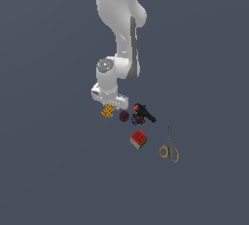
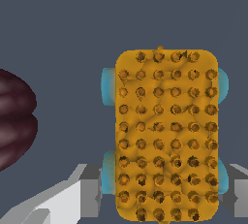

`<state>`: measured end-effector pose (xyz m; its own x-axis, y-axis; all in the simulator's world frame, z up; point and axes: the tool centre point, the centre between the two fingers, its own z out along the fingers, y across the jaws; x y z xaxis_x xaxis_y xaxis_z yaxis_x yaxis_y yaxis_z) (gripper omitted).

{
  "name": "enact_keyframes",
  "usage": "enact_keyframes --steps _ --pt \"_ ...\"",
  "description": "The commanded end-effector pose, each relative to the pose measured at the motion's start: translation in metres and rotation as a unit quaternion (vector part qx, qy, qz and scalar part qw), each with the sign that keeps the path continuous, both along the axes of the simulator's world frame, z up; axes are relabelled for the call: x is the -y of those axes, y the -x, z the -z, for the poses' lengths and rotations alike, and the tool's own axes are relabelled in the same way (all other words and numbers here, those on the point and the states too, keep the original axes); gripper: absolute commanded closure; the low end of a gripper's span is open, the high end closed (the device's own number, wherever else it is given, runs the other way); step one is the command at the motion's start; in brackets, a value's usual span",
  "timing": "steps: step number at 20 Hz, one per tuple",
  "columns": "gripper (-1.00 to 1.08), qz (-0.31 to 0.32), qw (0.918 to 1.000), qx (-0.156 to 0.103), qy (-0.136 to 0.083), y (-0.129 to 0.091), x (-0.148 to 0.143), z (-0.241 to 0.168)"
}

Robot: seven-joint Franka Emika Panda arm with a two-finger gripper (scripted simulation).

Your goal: Pick up a designated object from a clutter of objects.

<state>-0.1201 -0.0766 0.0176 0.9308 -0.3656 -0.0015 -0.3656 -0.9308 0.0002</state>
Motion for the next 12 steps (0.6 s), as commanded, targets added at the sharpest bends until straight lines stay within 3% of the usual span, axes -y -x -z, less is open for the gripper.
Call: enact_keyframes --steps 1,12 --pt "1.08 0.0 1.0 0.001 0.0 -0.003 0.001 -0.004" --pt "1.08 0.0 1.0 0.0 0.001 -0.035 0.008 -0.051"
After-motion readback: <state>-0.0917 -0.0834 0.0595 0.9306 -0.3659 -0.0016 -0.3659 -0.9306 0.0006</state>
